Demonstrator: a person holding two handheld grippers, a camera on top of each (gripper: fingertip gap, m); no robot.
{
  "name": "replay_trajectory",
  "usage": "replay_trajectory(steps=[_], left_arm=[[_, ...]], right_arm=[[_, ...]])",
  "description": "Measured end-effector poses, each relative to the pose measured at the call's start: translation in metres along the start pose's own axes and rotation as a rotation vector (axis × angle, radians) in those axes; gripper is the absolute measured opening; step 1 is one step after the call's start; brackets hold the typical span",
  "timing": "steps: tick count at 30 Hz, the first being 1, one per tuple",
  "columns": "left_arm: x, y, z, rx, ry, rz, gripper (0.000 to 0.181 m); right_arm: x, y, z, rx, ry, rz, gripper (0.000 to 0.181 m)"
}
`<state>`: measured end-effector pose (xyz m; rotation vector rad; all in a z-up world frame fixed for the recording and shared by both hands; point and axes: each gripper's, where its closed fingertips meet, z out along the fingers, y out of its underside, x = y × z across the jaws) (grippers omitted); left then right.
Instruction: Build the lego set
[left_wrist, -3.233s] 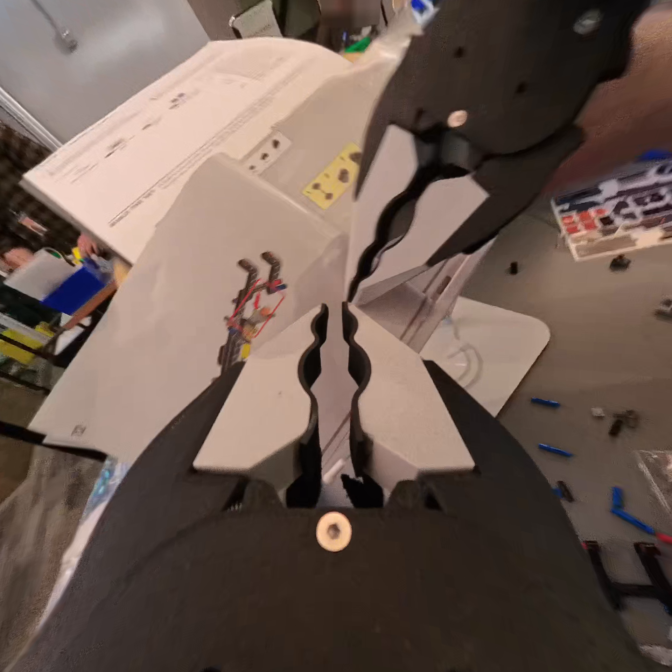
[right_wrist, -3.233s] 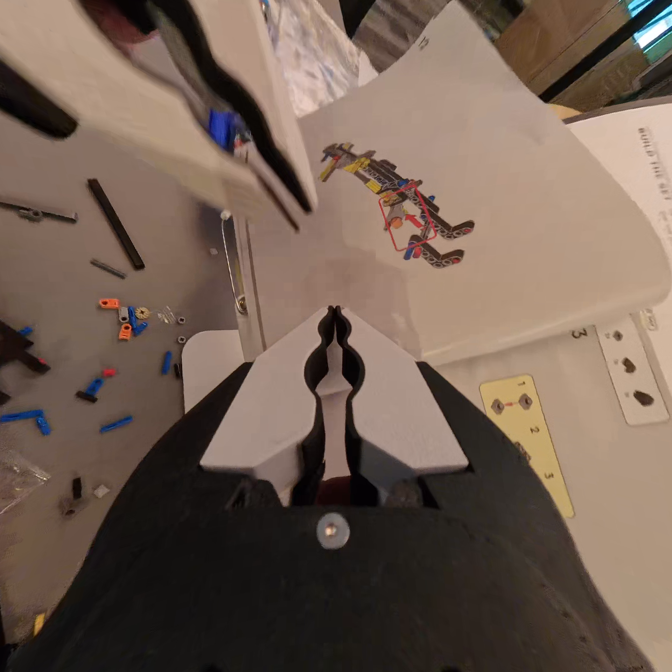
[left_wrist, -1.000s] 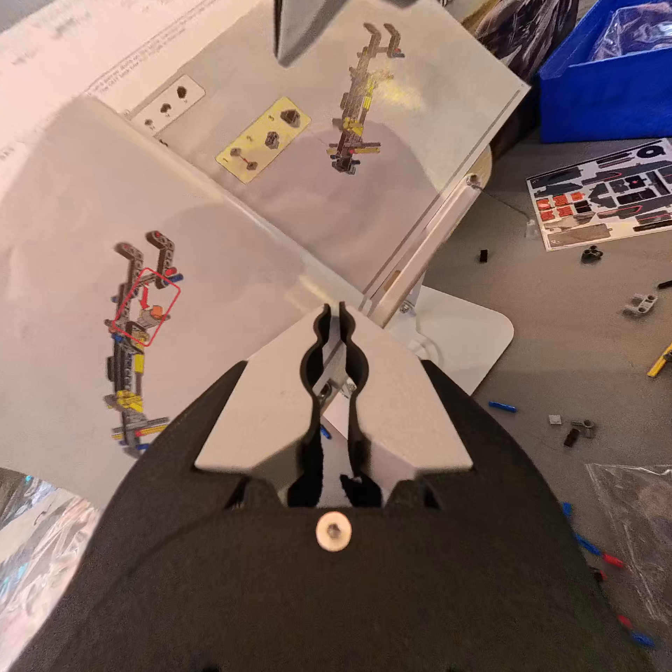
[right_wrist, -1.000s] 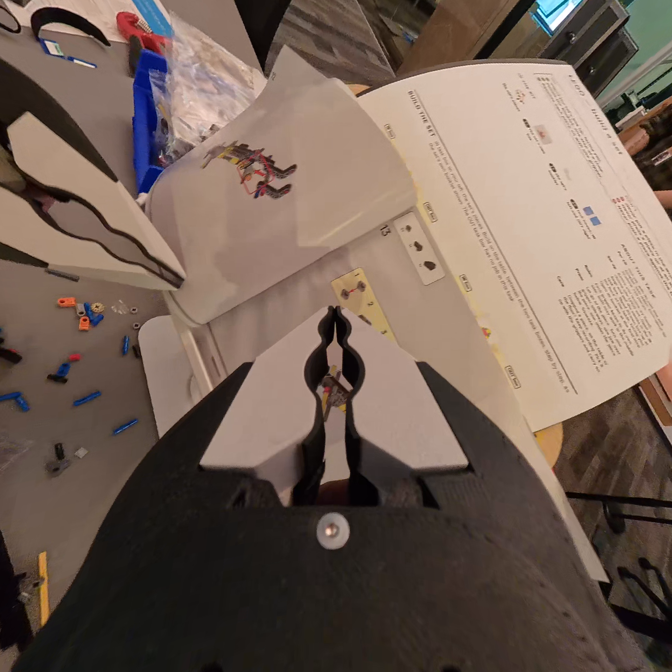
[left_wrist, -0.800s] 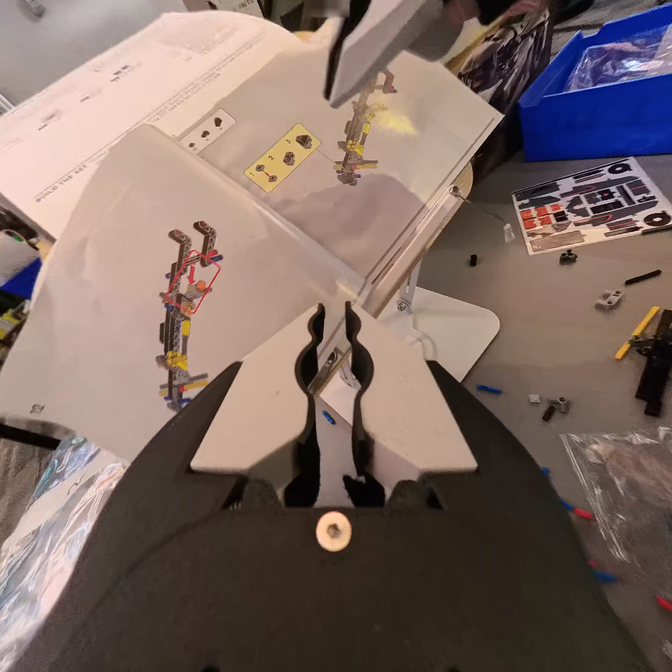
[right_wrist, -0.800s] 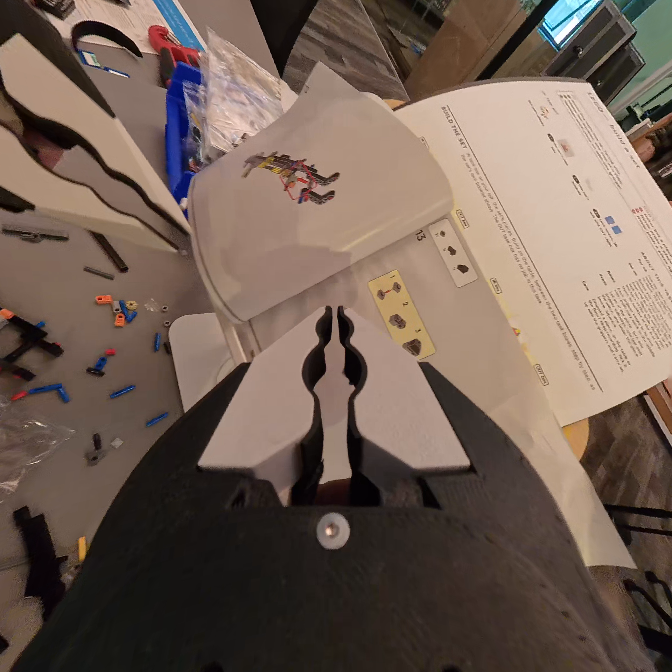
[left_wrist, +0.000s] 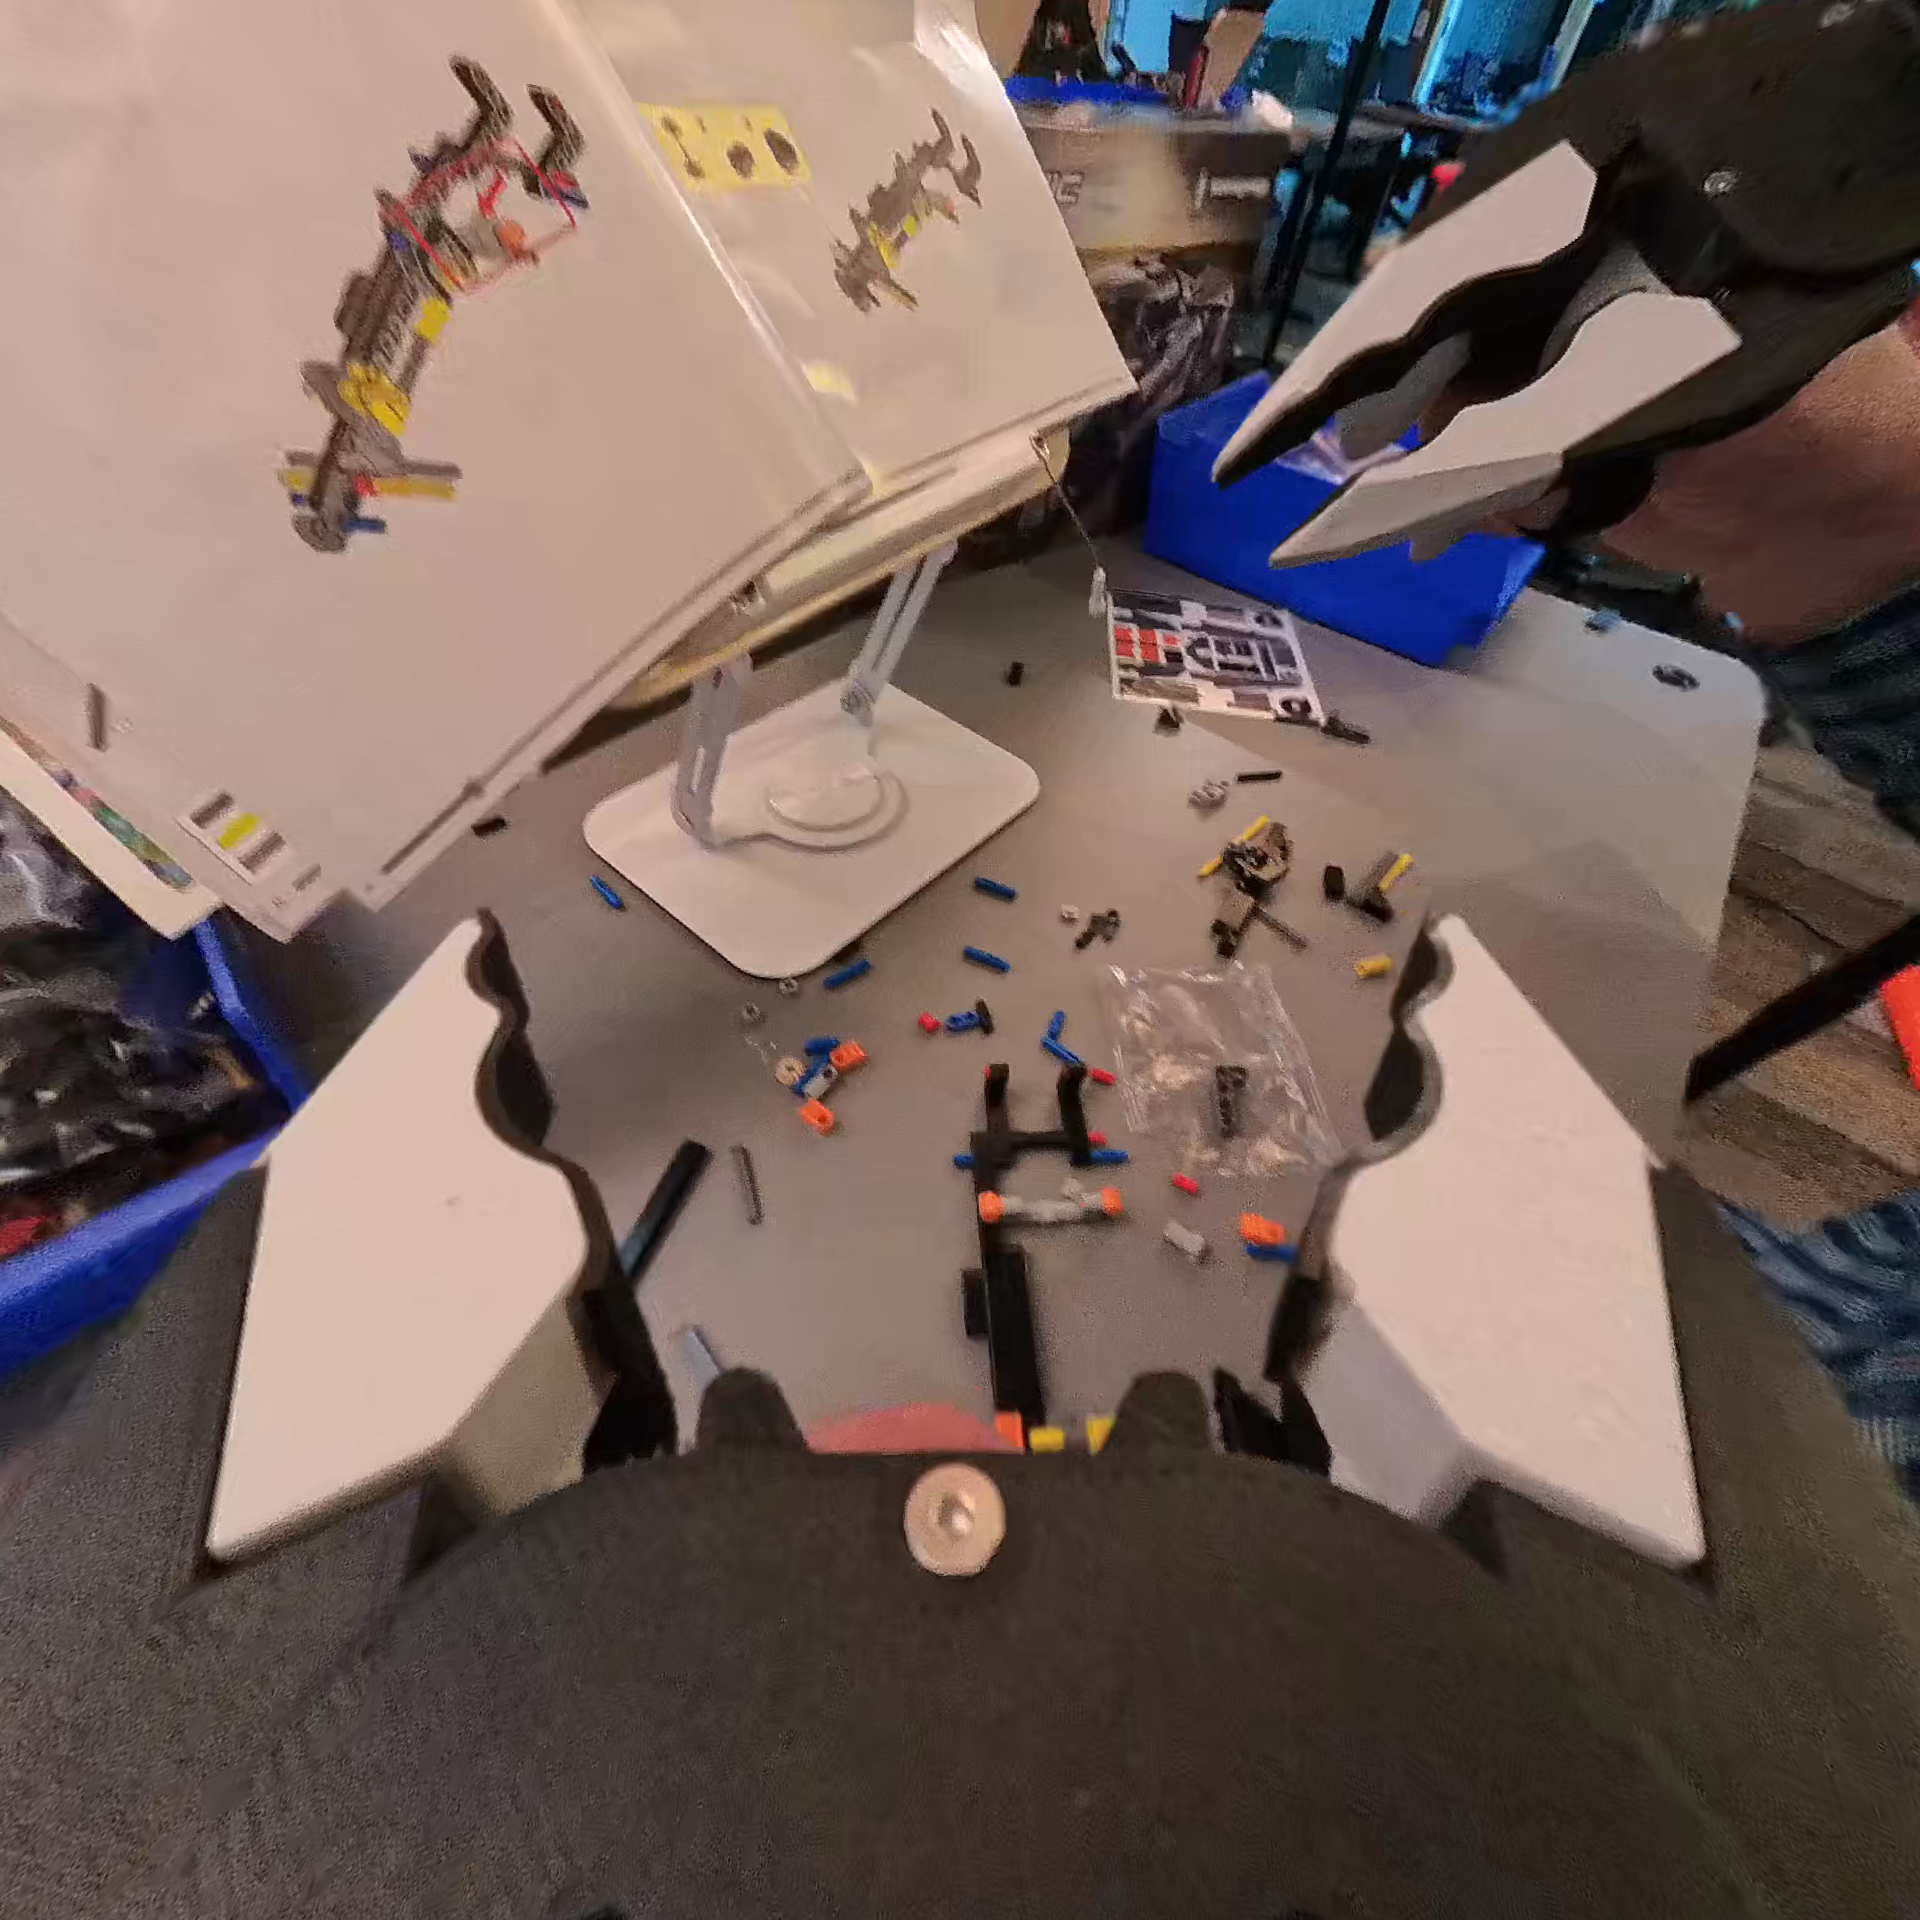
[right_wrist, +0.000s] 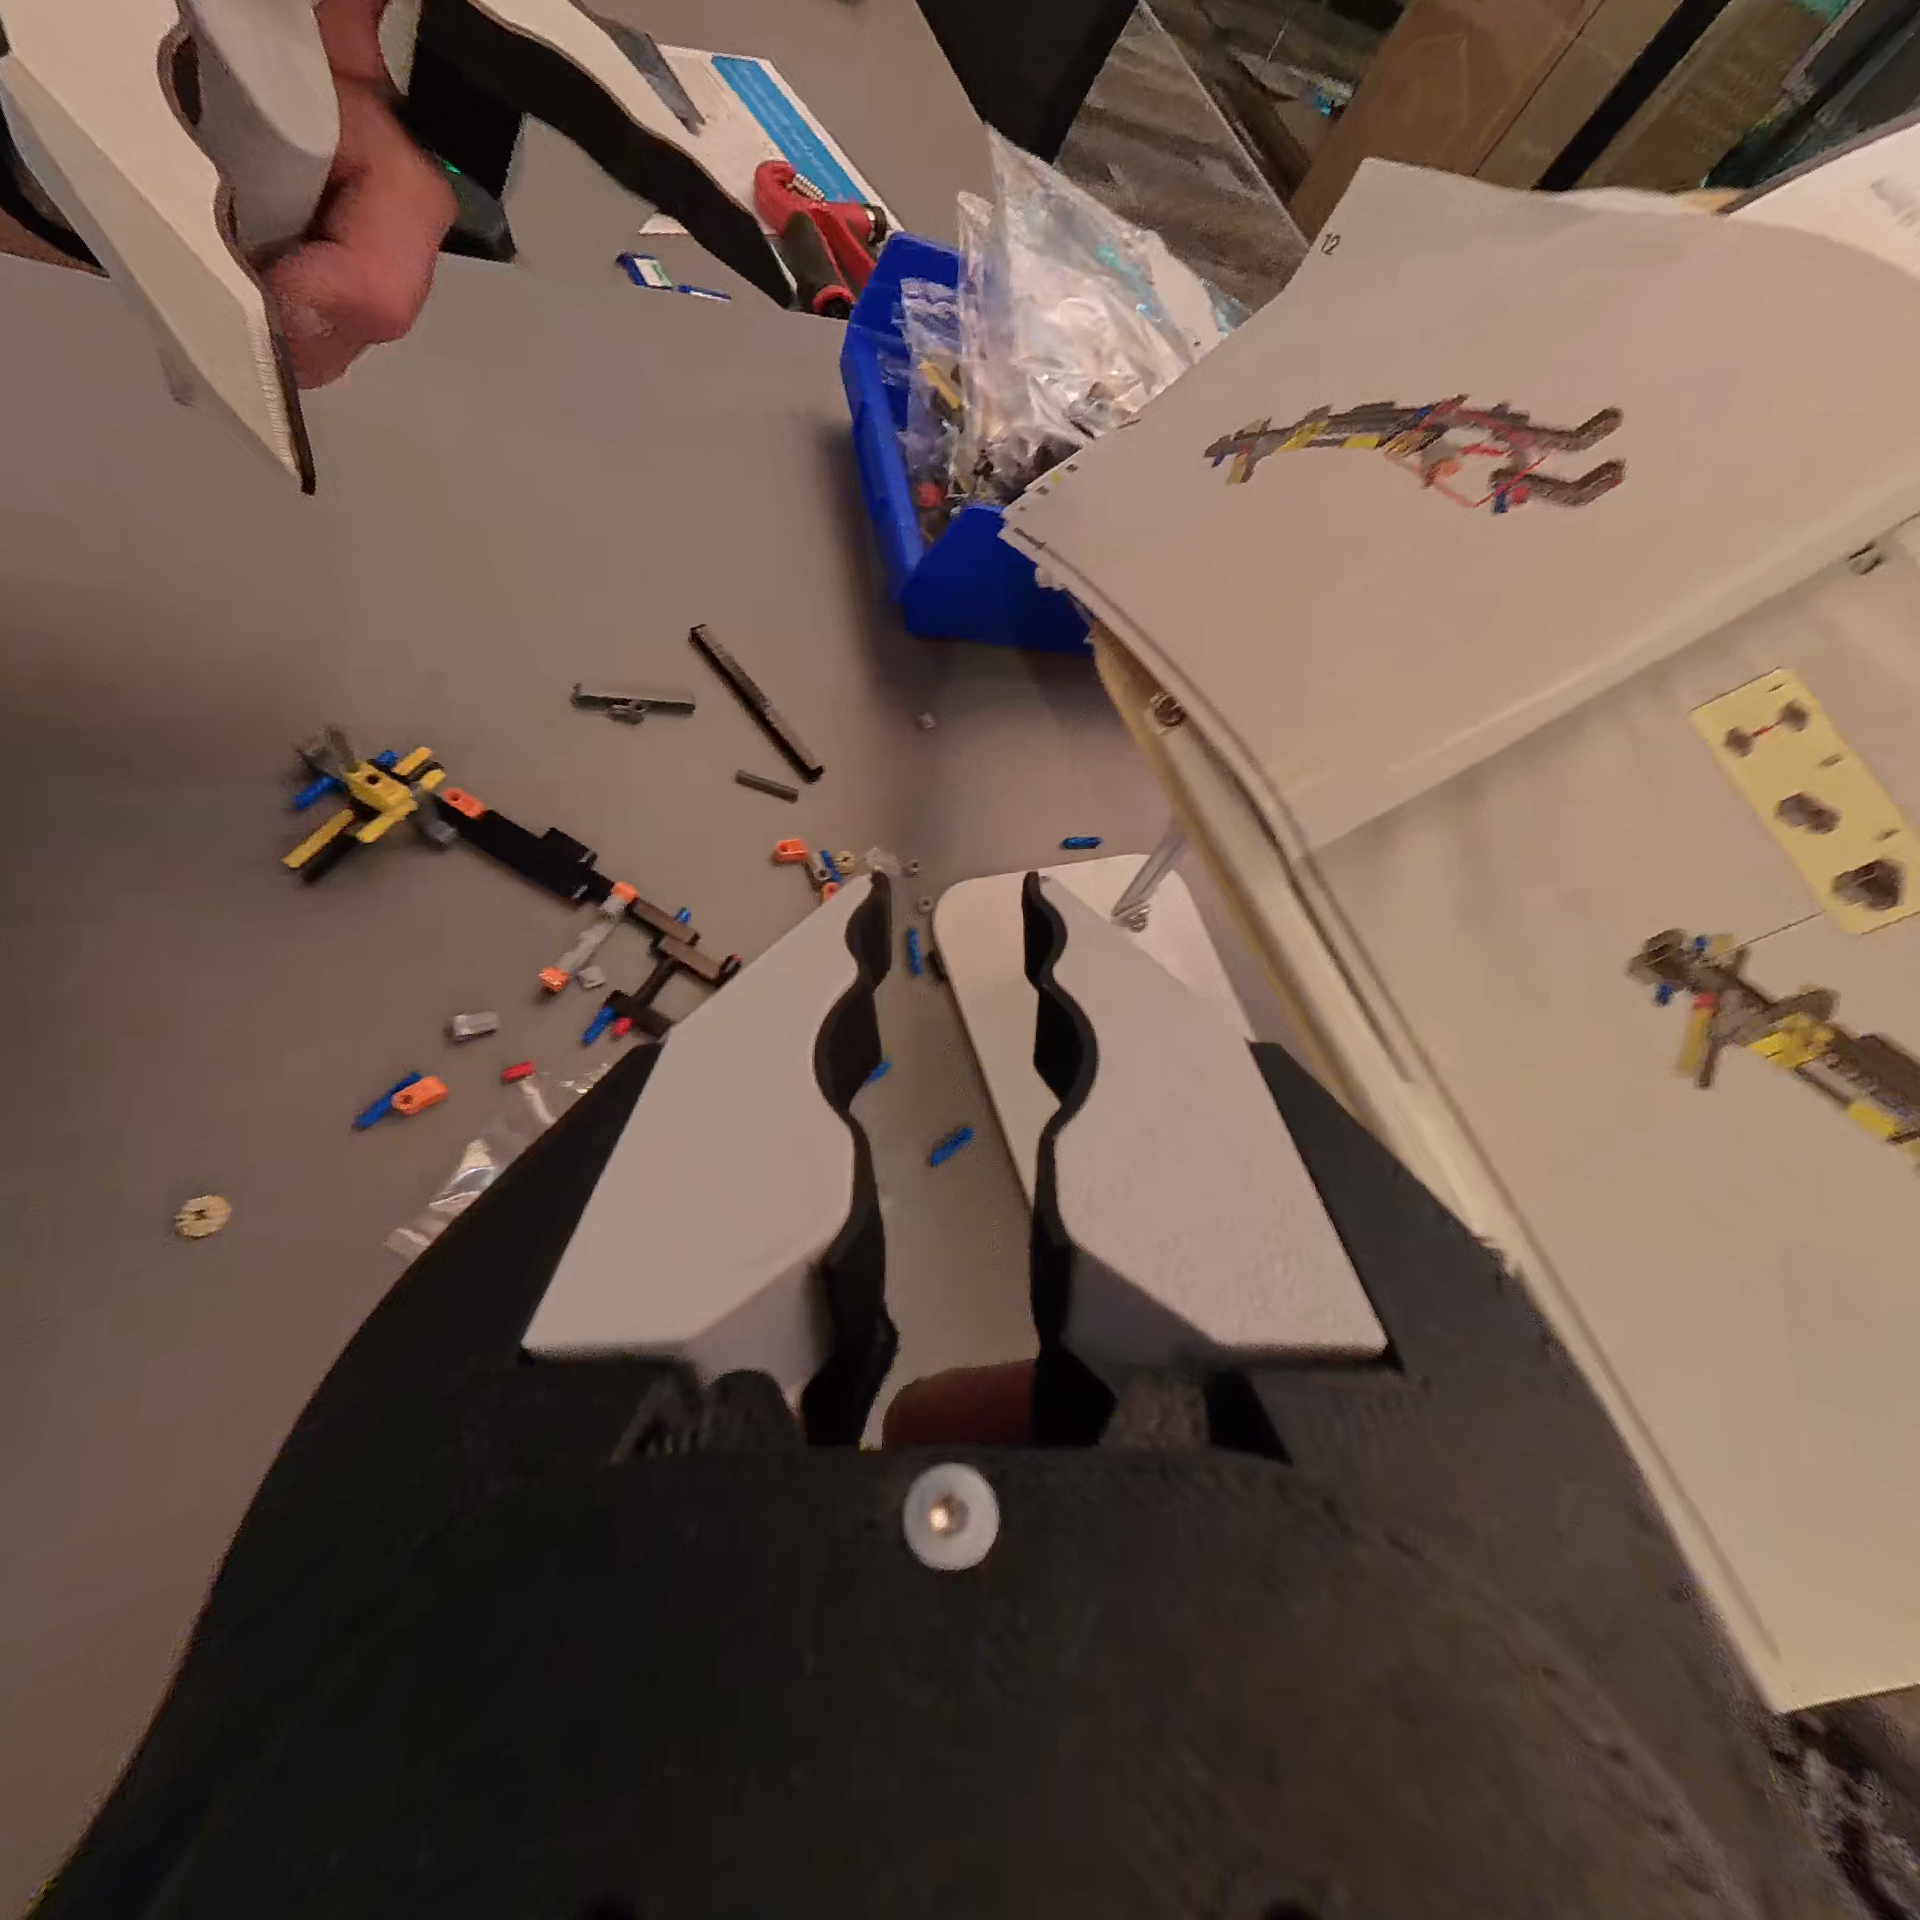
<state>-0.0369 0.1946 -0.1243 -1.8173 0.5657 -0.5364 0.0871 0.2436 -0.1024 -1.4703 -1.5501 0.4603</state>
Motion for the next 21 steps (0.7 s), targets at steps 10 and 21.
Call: replay_trajectory(steps=[10, 21], left_arm=[[0.012, 0.054, -0.025, -0.082, -0.028, 0.015, 0.062], [0.020, 0.086, -0.031, -0.165, -0.099, 0.021, 0.089]], right_arm=[[-0.041, 0.031, -0.008, -0.032, -0.001, 0.115, 0.024], [-0.061, 0.035, -0.010, -0.036, 0.001, 0.122, 0.028]])
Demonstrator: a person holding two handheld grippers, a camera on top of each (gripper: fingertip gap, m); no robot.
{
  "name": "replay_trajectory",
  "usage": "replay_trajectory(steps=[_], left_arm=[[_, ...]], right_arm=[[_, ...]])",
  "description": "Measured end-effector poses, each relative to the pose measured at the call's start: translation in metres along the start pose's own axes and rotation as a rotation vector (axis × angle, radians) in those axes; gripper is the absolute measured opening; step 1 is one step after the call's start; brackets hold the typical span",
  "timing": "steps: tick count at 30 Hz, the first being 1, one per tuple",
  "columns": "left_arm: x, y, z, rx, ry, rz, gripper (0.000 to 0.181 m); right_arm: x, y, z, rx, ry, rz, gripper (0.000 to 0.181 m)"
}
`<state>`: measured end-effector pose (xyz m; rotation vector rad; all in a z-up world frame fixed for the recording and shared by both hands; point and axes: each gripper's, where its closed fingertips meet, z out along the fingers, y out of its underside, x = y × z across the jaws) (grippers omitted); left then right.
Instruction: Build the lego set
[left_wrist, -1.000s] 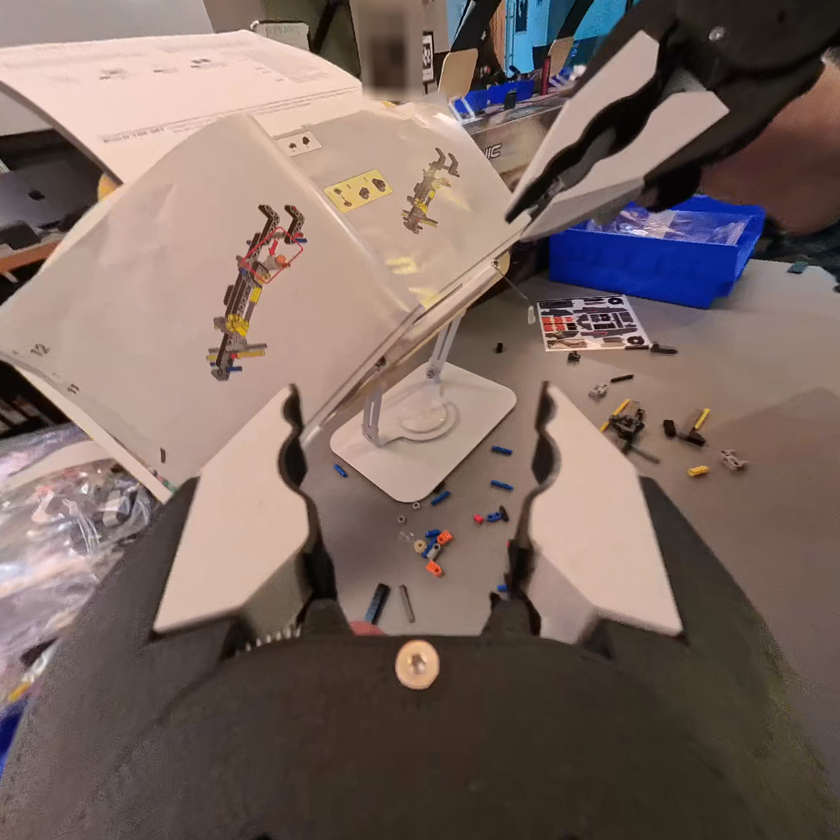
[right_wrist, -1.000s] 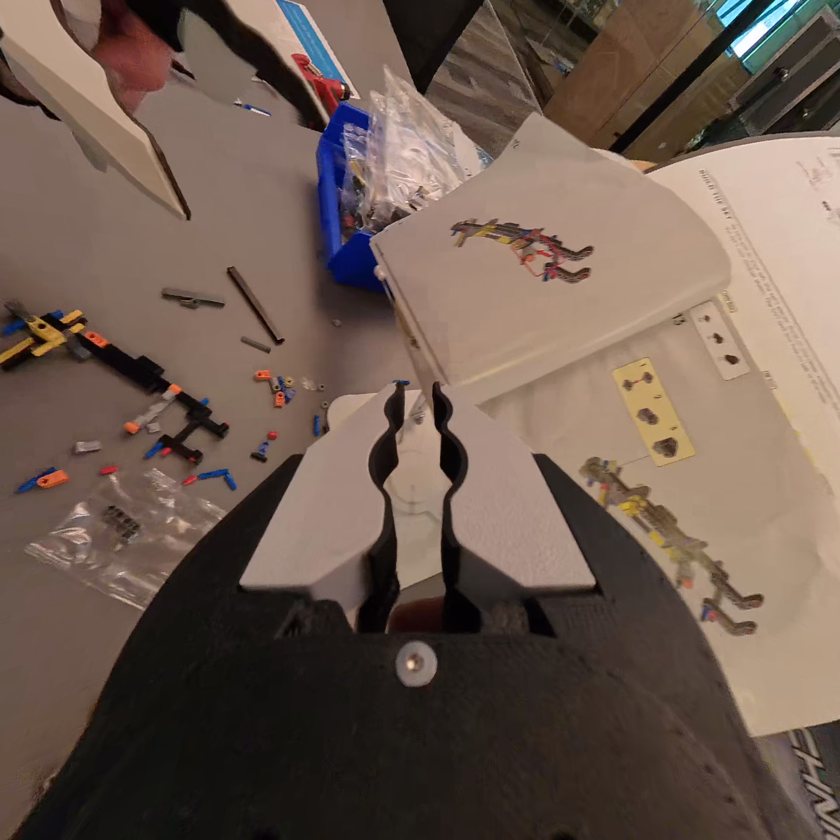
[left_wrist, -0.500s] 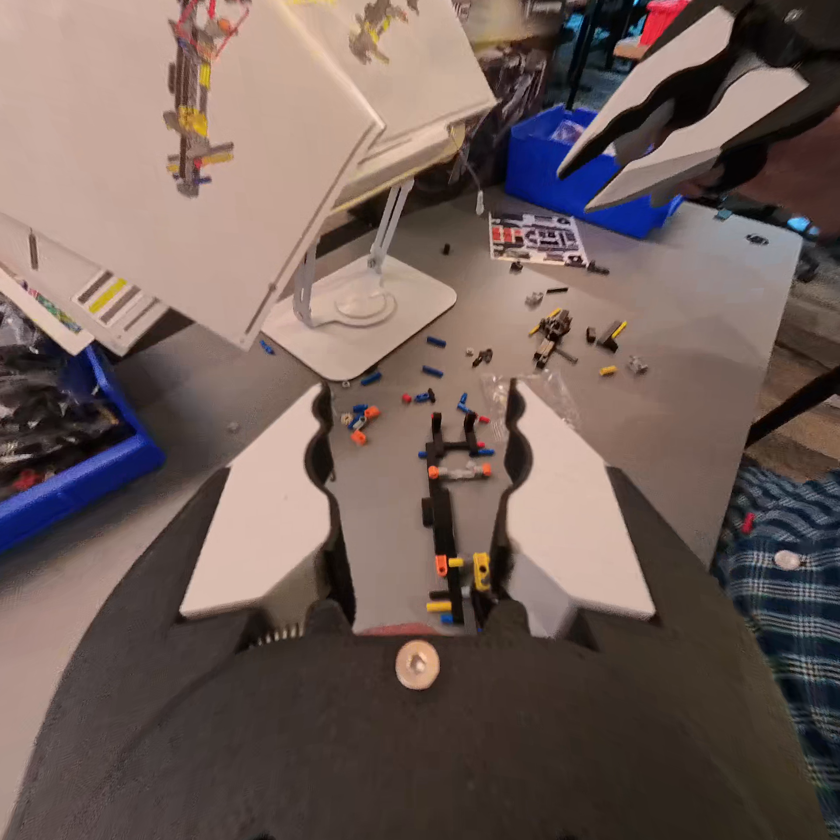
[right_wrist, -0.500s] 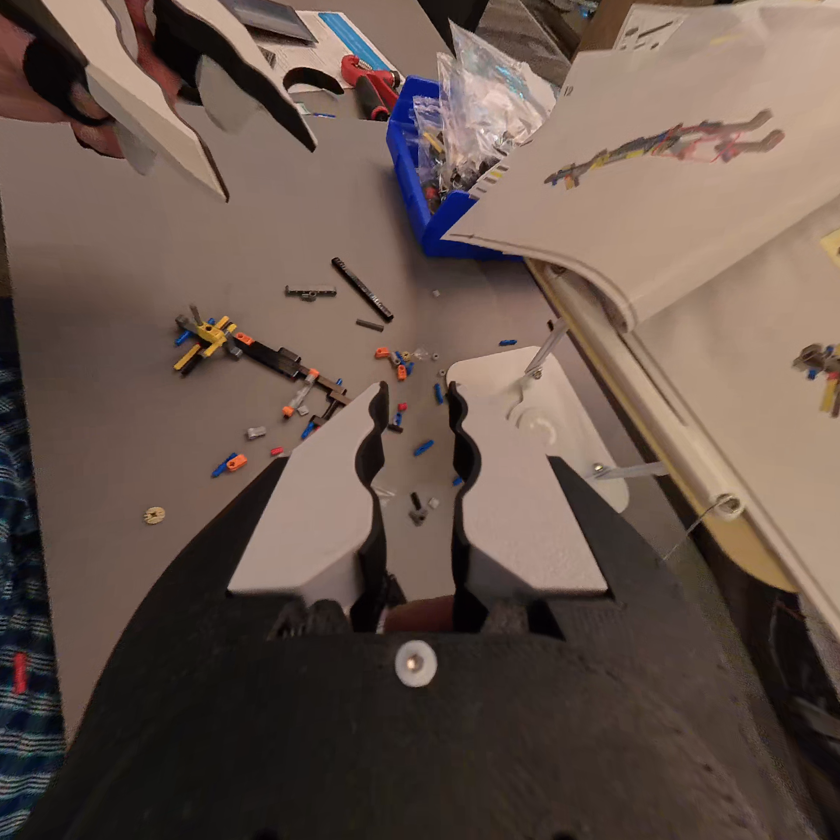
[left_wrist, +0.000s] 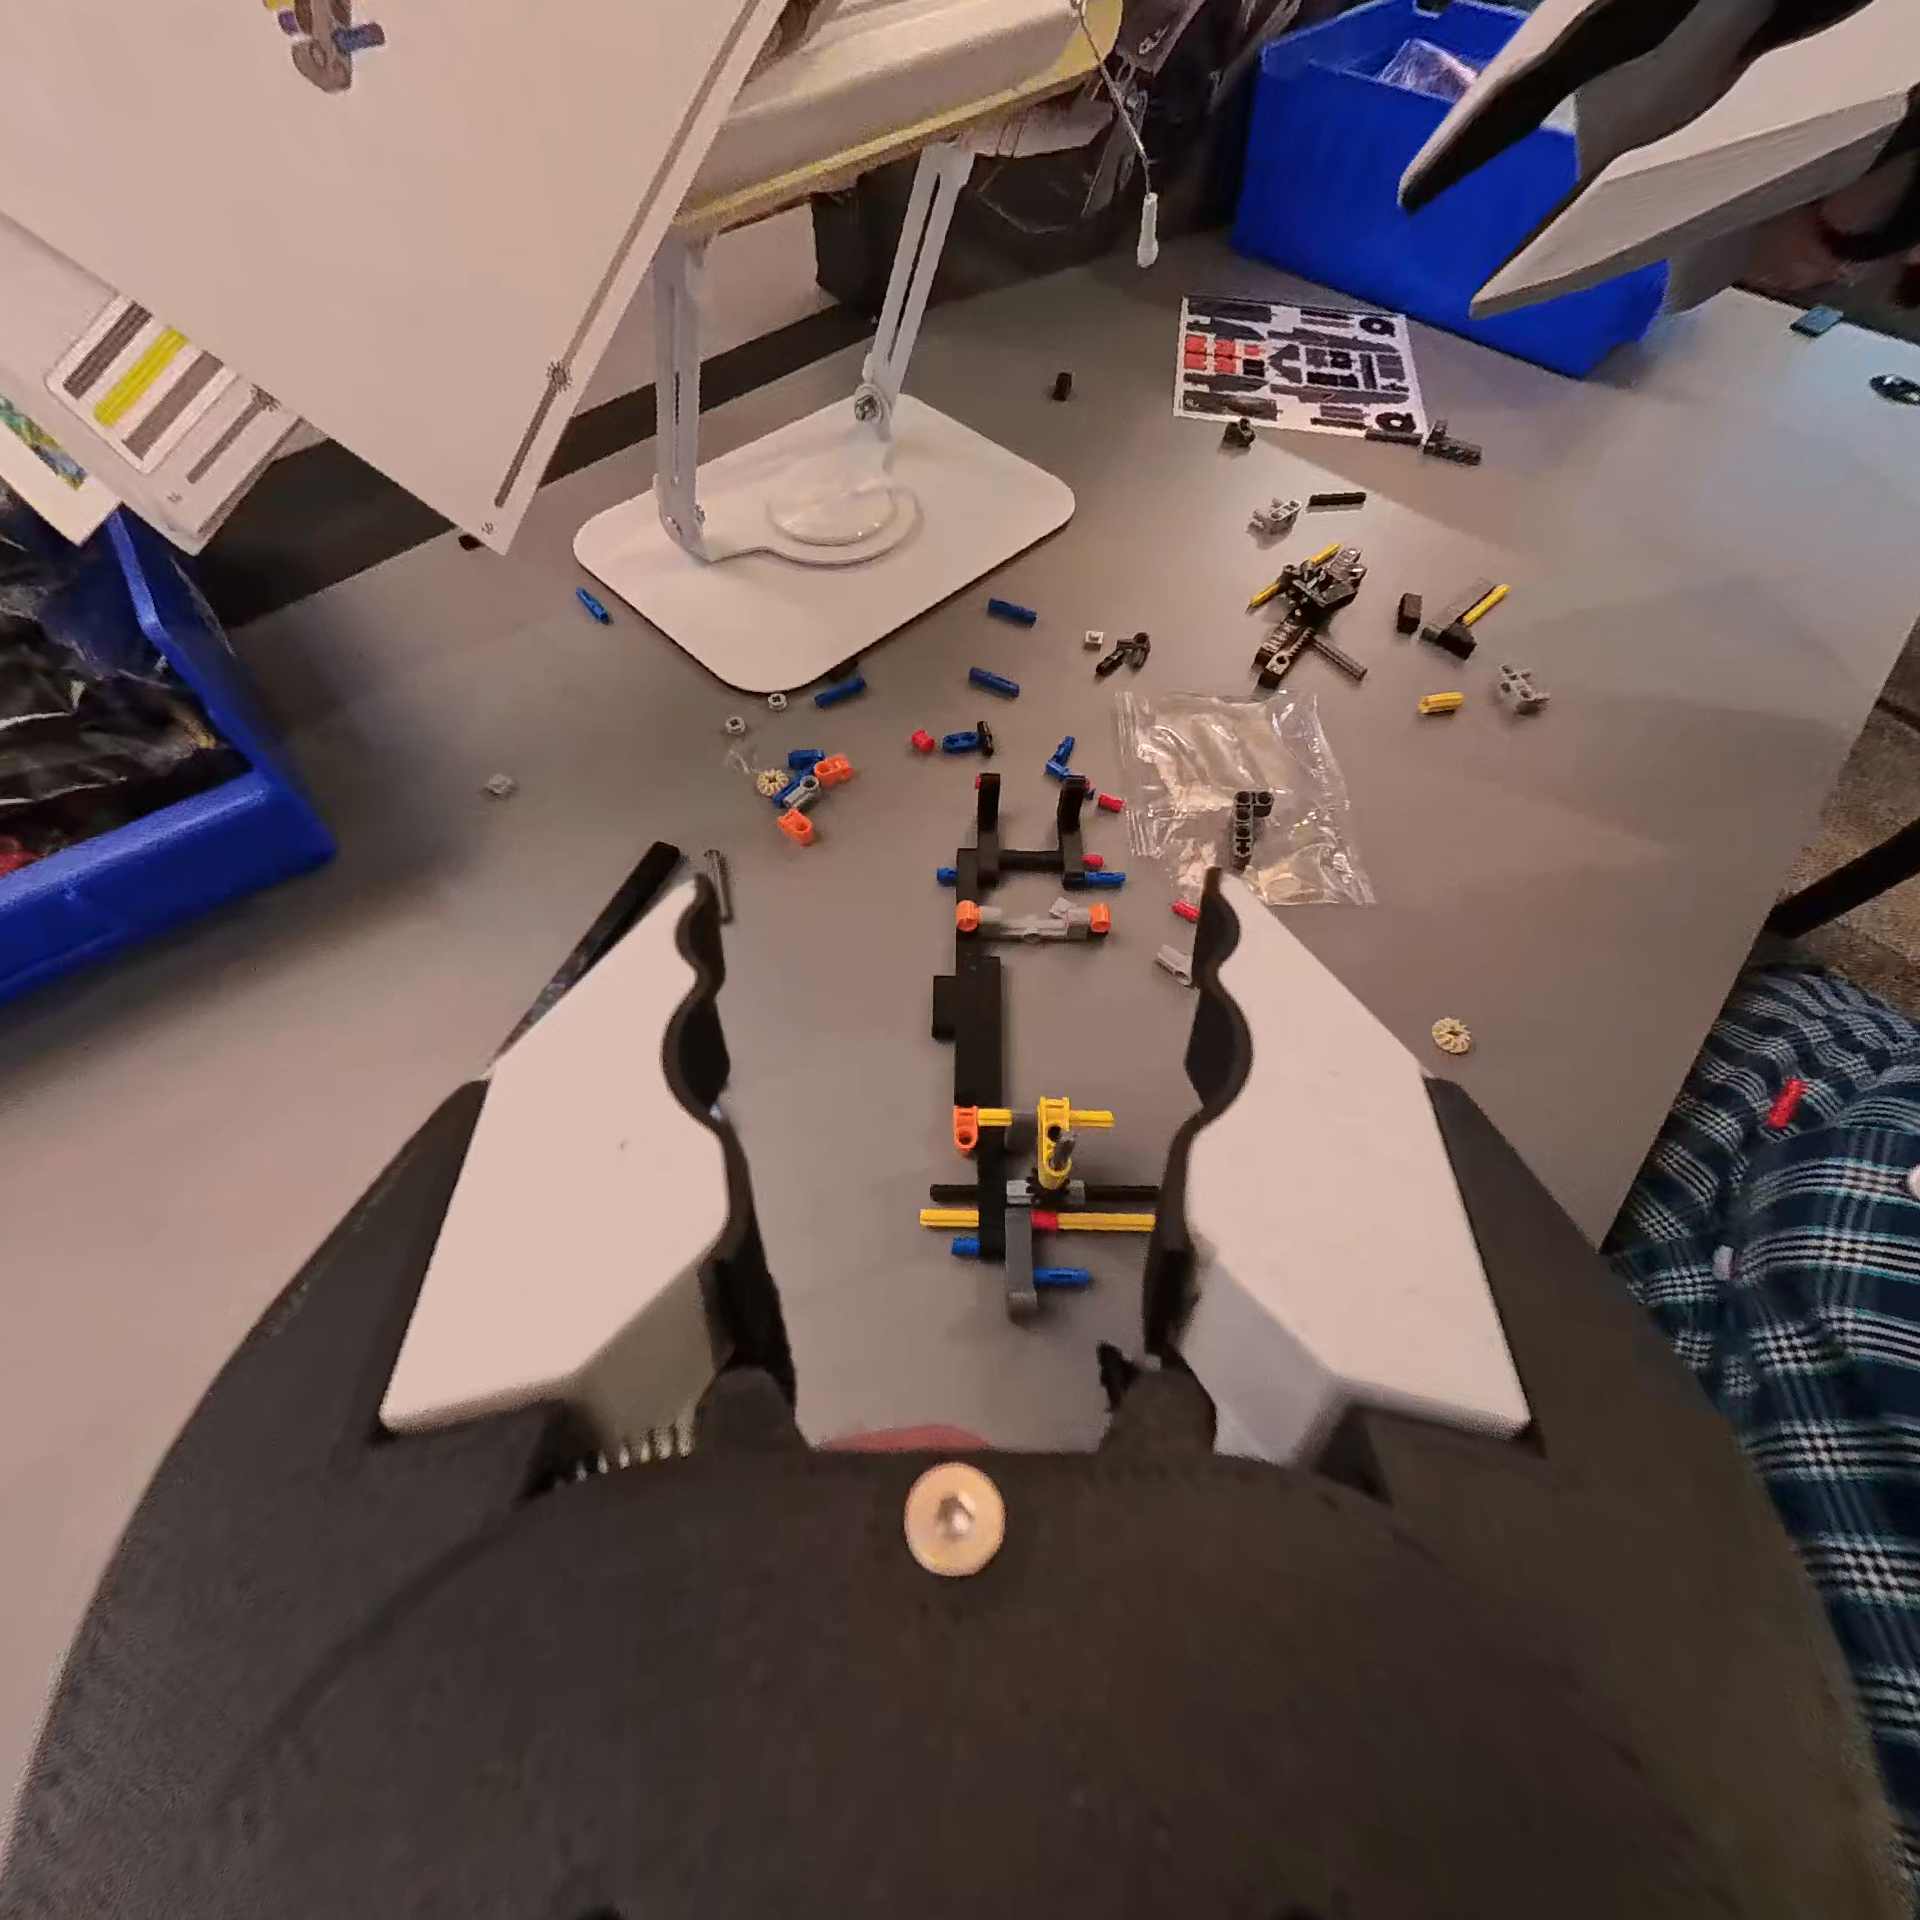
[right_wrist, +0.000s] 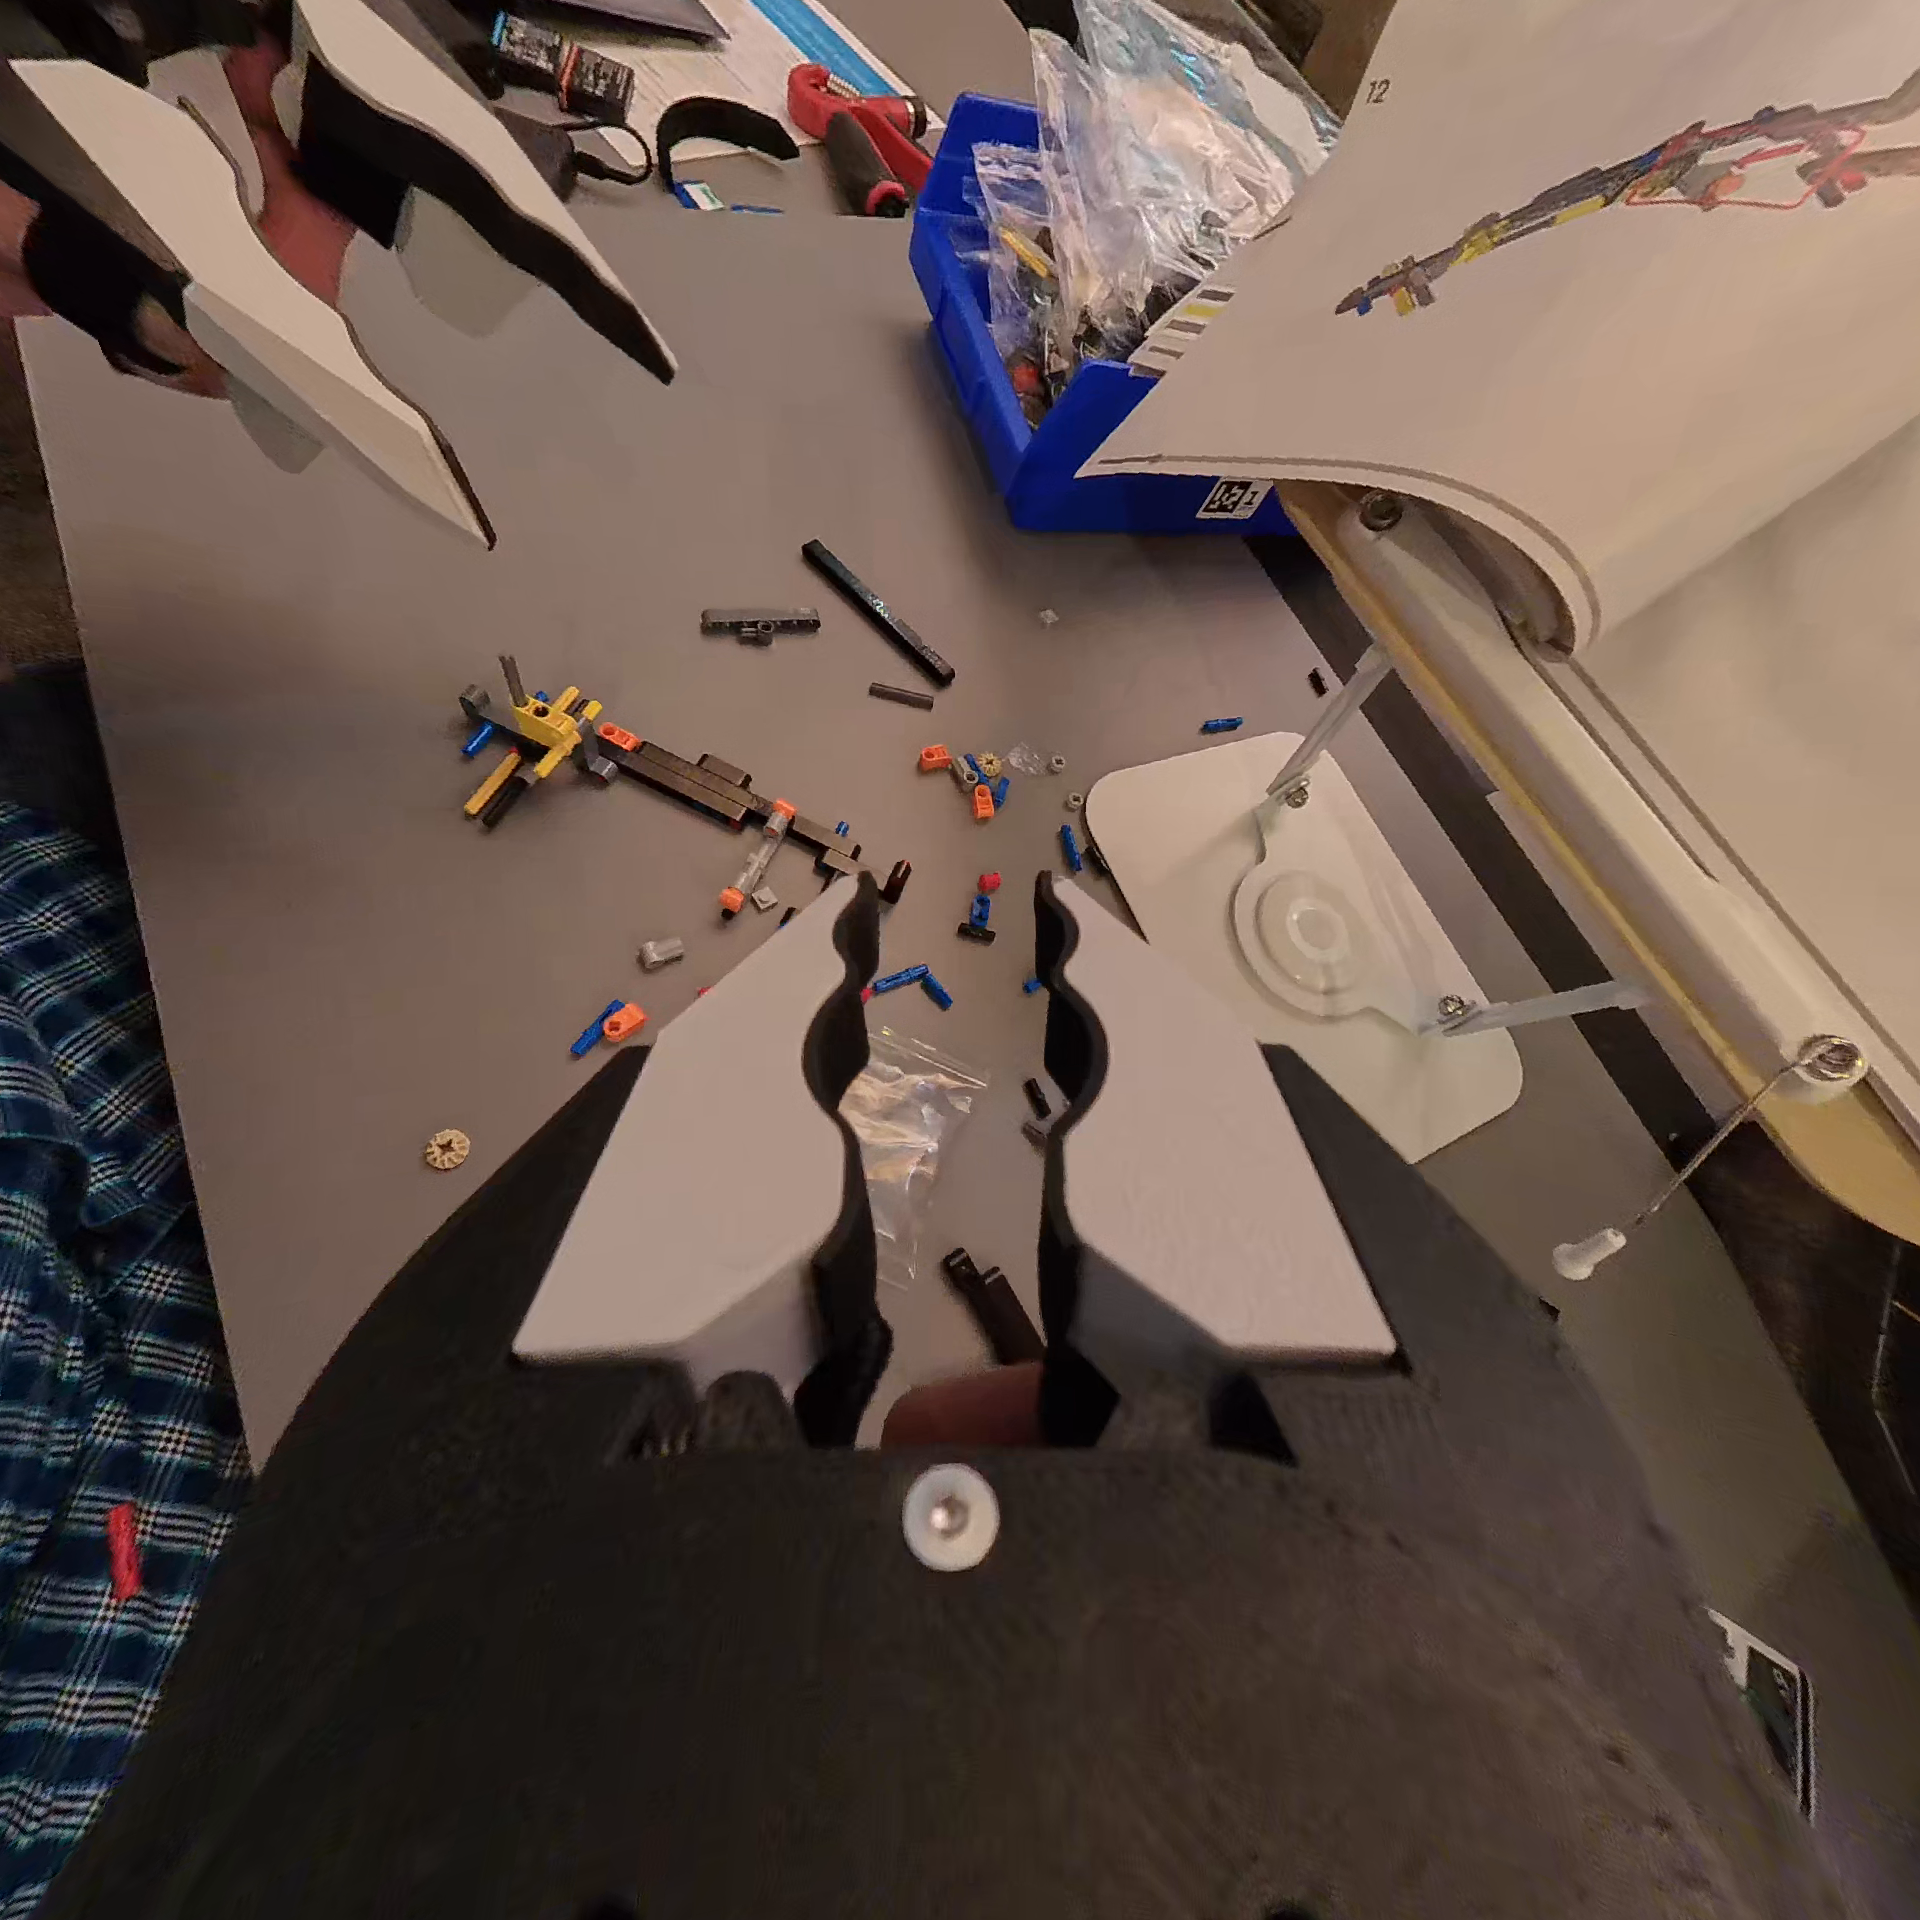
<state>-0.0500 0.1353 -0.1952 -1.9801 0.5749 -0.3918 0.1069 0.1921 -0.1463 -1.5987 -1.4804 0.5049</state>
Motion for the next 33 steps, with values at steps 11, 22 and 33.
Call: replay_trajectory(steps=[11, 22, 33], left_arm=[[-0.069, -0.029, 0.046, 0.048, 0.075, -0.253, 0.083], [-0.116, -0.090, 0.119, 0.338, 0.461, -0.816, 0.089], [-0.143, -0.110, 0.091, 0.623, 0.478, -0.907, 0.000]], right_arm=[[0.111, -0.034, 0.053, -0.036, 0.221, -0.124, 0.023], [0.142, -0.052, 0.098, -0.060, 0.169, -0.193, 0.023], [0.128, -0.047, 0.098, -0.048, 0.116, -0.213, 0.019]])
